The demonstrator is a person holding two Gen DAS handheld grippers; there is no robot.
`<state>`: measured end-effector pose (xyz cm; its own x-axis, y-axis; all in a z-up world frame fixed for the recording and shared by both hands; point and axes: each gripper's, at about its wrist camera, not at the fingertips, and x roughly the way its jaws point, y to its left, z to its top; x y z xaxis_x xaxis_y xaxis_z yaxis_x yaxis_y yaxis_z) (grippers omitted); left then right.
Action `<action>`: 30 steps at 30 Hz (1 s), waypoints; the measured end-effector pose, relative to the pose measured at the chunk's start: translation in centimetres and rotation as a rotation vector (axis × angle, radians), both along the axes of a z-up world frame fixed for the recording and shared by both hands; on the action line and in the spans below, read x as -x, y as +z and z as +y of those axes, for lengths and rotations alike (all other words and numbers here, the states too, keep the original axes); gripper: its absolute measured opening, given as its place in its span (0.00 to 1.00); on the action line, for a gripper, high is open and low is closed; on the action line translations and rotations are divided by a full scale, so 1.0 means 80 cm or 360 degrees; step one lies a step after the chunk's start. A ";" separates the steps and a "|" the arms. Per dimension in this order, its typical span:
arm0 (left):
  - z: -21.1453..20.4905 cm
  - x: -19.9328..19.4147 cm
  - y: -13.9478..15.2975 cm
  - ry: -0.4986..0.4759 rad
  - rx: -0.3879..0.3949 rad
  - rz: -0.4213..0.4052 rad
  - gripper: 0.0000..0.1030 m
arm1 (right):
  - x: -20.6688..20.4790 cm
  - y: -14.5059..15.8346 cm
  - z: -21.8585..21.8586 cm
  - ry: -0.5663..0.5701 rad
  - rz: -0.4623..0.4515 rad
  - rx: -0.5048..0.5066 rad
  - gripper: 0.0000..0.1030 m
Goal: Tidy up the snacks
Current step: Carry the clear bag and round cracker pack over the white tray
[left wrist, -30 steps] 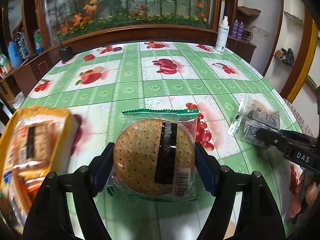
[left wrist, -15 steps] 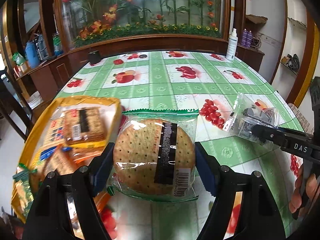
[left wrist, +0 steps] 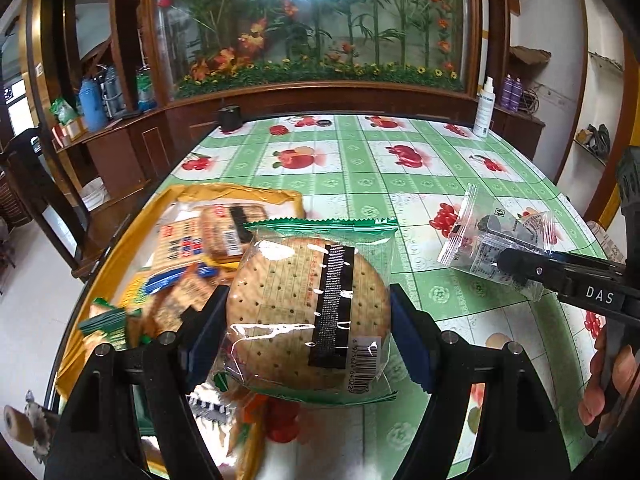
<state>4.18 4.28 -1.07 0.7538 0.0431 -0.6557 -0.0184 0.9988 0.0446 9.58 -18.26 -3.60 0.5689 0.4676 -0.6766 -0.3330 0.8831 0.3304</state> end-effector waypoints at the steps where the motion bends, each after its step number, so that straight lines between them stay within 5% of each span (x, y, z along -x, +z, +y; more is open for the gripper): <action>1: 0.003 0.004 0.001 0.0008 0.0006 -0.0005 0.74 | 0.002 0.001 0.003 0.0005 -0.0004 0.0002 0.37; 15: 0.083 0.052 0.013 0.0209 0.0029 -0.0063 0.74 | 0.025 0.018 0.061 0.0160 -0.0043 0.0014 0.37; 30: 0.170 0.052 0.008 0.0427 0.0058 -0.0046 0.74 | 0.007 0.040 0.205 0.0466 -0.0091 0.0044 0.37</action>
<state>-0.01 17.91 -0.47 0.7372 0.2206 -0.6387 -0.2833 0.9590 0.0043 9.05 -1.87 -0.40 0.4497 0.5995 -0.6621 -0.5923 0.7550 0.2813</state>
